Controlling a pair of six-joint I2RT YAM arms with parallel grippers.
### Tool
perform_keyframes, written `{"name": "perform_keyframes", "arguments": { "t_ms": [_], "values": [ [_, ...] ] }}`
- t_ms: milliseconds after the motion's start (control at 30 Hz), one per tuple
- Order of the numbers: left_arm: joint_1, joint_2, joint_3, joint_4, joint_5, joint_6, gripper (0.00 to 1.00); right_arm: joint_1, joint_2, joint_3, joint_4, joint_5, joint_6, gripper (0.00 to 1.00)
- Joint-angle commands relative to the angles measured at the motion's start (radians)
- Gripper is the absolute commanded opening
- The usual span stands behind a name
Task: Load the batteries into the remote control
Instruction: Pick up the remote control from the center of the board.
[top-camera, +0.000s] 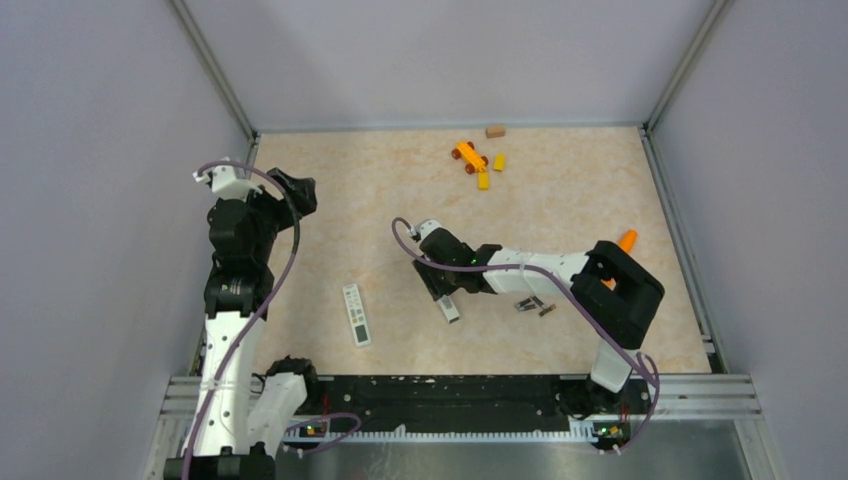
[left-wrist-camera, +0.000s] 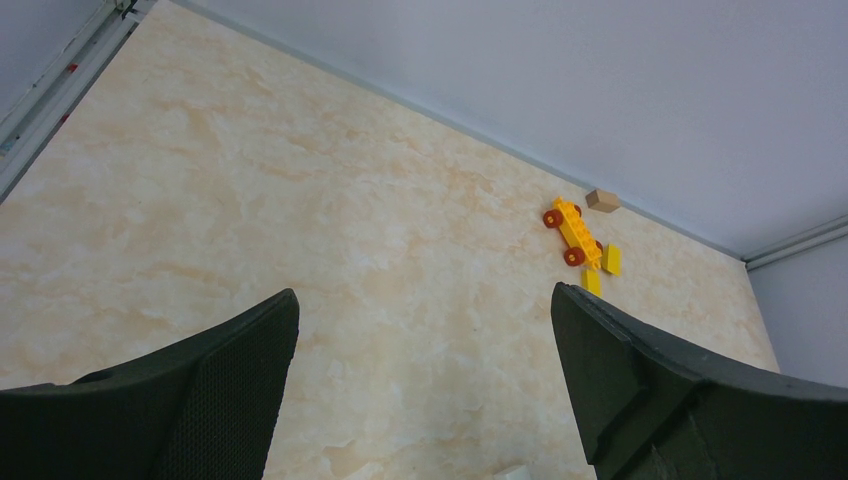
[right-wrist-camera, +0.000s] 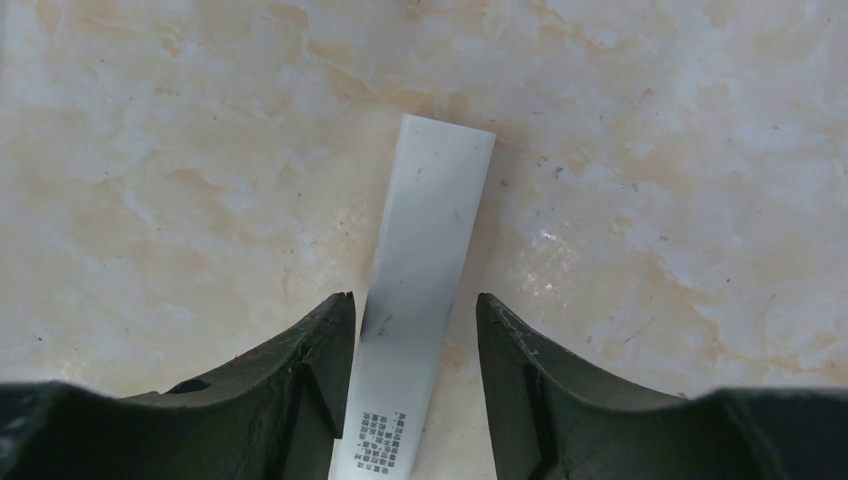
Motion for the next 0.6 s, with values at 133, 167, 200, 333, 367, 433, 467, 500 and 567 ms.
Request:
{"name": "perform_keyframes", "arguments": {
  "t_ms": [133,167,200,333,367,433,467,500,567],
  "values": [
    [0.004,-0.019,0.004,0.041,-0.009,-0.021,0.99,0.017,0.019,0.051,0.06,0.018,0.029,0.24],
    [0.004,-0.019,0.006,0.038,-0.008,-0.024,0.99,0.018,0.016,0.052,0.067,0.022,0.031,0.24],
    [0.004,-0.018,0.008,0.035,-0.008,-0.025,0.99,0.018,0.018,0.055,0.069,0.026,0.031,0.25],
    [0.004,-0.017,0.006,0.029,-0.015,-0.023,0.99,0.018,0.045,0.074,0.057,0.016,0.022,0.37],
    [0.003,-0.017,0.006,0.028,-0.017,-0.022,0.99,0.018,0.052,0.076,0.056,0.014,0.02,0.38],
    [0.004,-0.017,0.007,0.026,-0.022,-0.021,0.99,0.017,0.065,0.077,0.055,0.015,0.019,0.39],
    [0.003,-0.017,0.006,0.025,-0.026,-0.021,0.99,0.018,0.073,0.077,0.05,0.017,0.019,0.39],
    [0.003,-0.017,0.007,0.025,-0.026,-0.022,0.99,0.018,0.081,0.082,0.046,0.021,0.02,0.39],
    [0.004,-0.018,0.007,0.025,-0.023,-0.022,0.99,0.018,0.085,0.084,0.045,0.031,0.022,0.37]
  ]
}}
